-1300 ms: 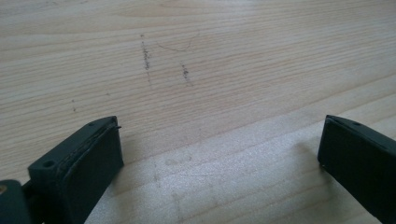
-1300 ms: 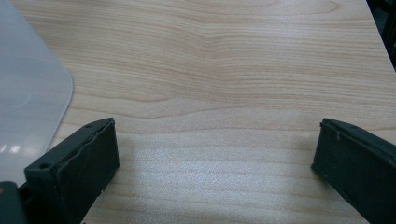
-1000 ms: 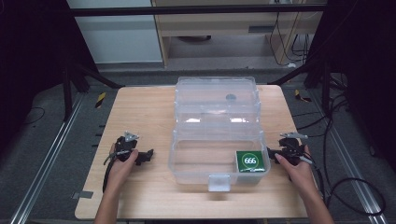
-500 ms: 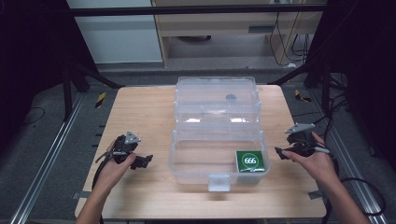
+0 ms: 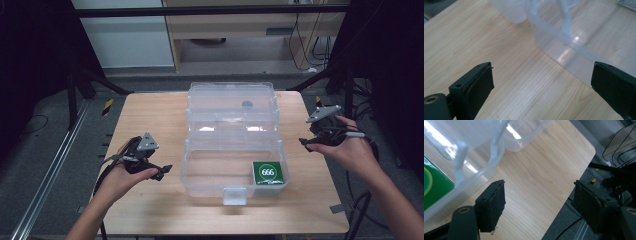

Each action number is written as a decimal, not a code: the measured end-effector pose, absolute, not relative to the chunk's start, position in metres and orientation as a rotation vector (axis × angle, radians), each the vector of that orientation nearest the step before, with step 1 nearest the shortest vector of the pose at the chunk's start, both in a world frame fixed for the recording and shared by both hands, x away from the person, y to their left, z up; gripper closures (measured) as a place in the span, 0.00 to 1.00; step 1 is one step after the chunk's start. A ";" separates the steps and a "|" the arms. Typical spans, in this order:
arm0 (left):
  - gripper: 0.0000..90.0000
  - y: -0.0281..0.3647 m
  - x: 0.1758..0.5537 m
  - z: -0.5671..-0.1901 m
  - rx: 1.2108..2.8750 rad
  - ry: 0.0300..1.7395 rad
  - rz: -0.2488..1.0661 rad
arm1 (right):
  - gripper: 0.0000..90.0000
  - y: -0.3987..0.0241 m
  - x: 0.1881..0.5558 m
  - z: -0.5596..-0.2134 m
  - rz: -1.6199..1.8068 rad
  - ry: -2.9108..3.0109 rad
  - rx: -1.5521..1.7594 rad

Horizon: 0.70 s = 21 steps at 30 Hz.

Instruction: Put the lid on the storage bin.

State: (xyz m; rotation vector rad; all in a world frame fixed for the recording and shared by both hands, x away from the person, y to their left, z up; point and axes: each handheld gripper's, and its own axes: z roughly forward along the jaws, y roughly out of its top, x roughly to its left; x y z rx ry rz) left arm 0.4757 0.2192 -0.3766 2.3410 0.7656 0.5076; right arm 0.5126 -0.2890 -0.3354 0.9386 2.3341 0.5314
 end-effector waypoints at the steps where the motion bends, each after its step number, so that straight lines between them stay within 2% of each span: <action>1: 0.04 0.216 0.474 -0.373 2.341 0.752 0.510 | 0.31 -0.287 0.513 -0.330 0.529 2.338 0.926; 13: 0.05 0.185 0.462 -0.349 2.370 0.601 0.490 | 0.50 -0.246 0.521 -0.289 0.548 2.387 0.721; 21: 0.05 0.170 0.459 -0.346 2.387 0.546 0.483 | 0.56 -0.226 0.525 -0.276 0.536 2.415 0.626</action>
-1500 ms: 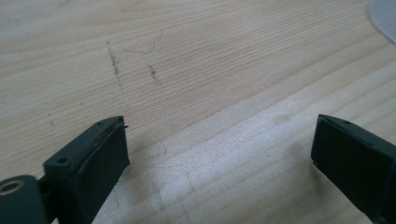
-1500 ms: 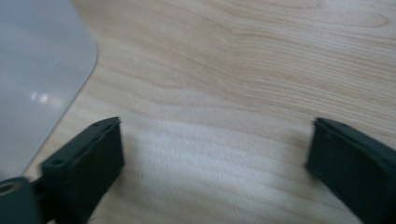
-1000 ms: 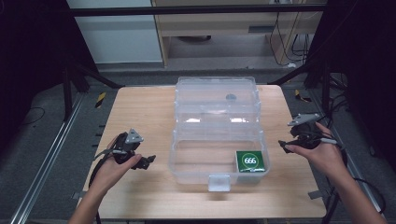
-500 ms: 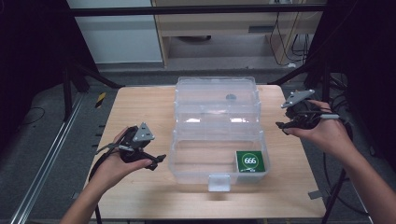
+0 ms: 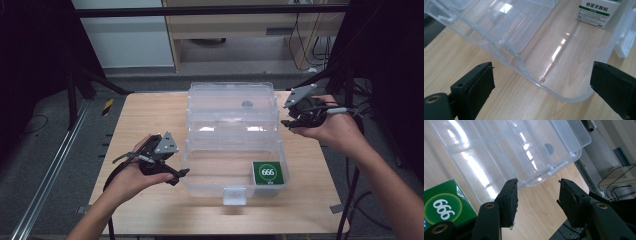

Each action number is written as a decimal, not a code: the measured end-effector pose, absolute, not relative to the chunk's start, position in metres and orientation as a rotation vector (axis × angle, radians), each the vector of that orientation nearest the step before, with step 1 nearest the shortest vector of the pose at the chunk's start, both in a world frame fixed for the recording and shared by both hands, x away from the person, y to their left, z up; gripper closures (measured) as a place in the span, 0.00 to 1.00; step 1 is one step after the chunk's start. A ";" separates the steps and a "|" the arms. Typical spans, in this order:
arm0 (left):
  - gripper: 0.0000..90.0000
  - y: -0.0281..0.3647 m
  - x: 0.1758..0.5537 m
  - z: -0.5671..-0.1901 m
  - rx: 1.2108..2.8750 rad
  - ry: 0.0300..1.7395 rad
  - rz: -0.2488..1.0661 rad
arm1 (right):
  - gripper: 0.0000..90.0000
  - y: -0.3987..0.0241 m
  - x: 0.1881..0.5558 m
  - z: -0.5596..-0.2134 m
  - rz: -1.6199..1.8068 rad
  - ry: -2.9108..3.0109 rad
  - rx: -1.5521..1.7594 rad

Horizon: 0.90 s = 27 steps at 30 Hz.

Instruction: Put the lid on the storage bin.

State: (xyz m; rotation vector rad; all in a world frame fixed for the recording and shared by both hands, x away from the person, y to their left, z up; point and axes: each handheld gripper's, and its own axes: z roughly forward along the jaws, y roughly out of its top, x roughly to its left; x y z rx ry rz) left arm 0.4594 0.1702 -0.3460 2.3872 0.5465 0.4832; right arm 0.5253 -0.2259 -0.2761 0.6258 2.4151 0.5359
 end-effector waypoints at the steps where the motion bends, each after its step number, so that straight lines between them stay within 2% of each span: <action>1: 0.05 0.169 0.459 -0.345 2.387 0.543 0.482 | 0.57 -0.224 0.525 -0.275 0.536 2.416 0.616; 14: 0.15 0.150 0.454 -0.343 2.403 0.464 0.447 | 0.65 -0.202 0.525 -0.267 0.520 2.455 0.500; 27: 0.19 0.132 0.451 -0.347 2.433 0.399 0.409 | 0.66 -0.179 0.531 -0.269 0.500 2.487 0.397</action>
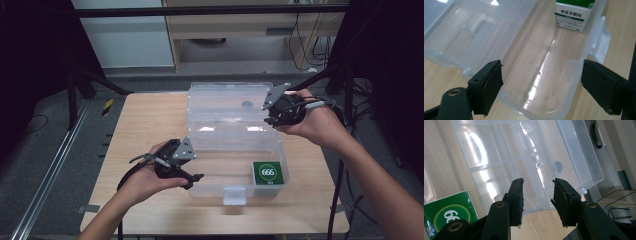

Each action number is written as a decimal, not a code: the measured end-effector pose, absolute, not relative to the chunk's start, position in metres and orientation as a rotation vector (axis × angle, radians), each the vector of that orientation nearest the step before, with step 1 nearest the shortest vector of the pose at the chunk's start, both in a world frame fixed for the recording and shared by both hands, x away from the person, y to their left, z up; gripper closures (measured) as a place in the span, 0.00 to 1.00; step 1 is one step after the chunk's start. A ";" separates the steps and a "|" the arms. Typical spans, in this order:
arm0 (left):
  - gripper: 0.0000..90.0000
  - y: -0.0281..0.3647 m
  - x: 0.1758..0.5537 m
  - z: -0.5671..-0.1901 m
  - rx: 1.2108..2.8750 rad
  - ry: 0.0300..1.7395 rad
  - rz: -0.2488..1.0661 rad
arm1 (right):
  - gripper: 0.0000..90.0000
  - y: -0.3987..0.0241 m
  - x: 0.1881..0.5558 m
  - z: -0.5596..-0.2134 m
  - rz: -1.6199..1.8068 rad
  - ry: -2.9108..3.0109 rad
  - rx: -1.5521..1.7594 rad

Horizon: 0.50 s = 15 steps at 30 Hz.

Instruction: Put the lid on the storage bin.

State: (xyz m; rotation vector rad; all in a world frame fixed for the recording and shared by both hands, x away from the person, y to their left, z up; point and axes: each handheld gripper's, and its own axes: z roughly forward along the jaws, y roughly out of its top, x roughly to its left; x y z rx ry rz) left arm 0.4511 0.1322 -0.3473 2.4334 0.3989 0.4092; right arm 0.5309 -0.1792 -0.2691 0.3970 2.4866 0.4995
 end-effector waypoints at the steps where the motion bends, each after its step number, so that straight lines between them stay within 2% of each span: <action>1: 0.19 0.131 0.451 -0.348 2.435 0.394 0.406 | 0.67 -0.178 0.531 -0.270 0.497 2.491 0.392; 15: 0.21 0.118 0.447 -0.364 2.520 0.324 0.334 | 0.67 -0.158 0.558 -0.291 0.415 2.546 0.315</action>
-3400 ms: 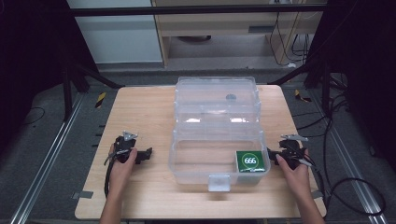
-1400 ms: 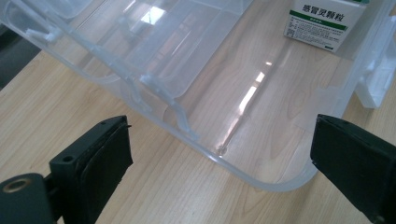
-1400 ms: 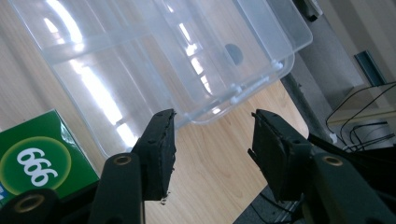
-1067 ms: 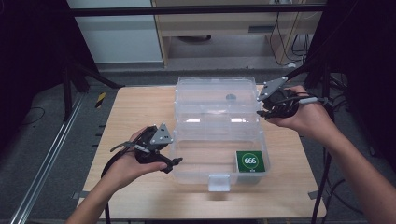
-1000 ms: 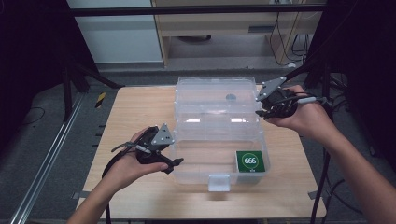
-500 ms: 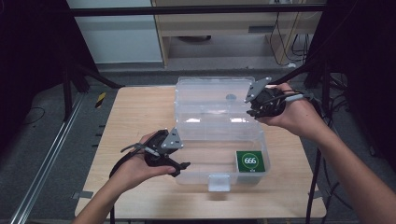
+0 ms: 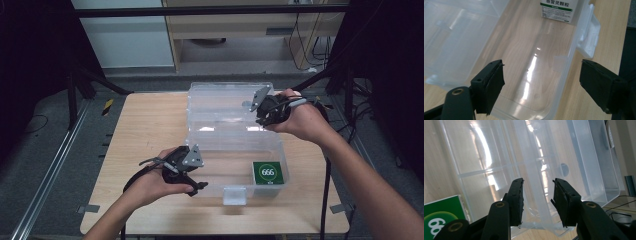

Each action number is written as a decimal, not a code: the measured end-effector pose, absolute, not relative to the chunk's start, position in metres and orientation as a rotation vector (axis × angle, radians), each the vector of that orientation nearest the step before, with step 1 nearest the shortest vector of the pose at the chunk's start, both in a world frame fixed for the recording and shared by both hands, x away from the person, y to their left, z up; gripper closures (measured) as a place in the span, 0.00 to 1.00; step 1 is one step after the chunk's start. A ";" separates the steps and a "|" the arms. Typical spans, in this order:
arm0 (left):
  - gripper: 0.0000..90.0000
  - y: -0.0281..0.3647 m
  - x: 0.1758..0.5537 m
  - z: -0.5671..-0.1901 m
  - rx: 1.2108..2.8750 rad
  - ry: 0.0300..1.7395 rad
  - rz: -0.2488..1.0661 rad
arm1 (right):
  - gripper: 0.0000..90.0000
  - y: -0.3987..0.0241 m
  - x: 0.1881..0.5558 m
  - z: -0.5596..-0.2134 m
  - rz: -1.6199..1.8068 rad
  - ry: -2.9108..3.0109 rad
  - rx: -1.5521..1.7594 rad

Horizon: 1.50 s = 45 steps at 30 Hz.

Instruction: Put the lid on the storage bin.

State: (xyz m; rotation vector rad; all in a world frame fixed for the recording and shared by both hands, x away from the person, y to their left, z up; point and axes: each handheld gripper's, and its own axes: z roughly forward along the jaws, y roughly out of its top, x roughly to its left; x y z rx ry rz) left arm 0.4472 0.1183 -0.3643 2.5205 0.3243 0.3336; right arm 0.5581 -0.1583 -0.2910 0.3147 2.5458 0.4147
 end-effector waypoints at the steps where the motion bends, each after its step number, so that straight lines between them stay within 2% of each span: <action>1: 0.21 0.118 0.447 -0.366 2.526 0.322 0.332 | 0.67 -0.158 0.560 -0.292 0.405 2.546 0.316; 10: 0.21 0.112 0.446 -0.377 2.541 0.299 0.305 | 0.68 -0.157 0.572 -0.303 0.353 2.577 0.295; 23: 0.22 0.106 0.444 -0.392 2.578 0.281 0.282 | 0.75 -0.151 0.578 -0.310 0.311 2.610 0.239; 33: 0.32 0.106 0.445 -0.397 2.607 0.276 0.280 | 0.75 -0.149 0.582 -0.311 0.295 2.629 0.229; 45: 0.40 0.104 0.445 -0.402 2.631 0.269 0.256 | 0.83 -0.144 0.580 -0.310 0.267 2.633 0.193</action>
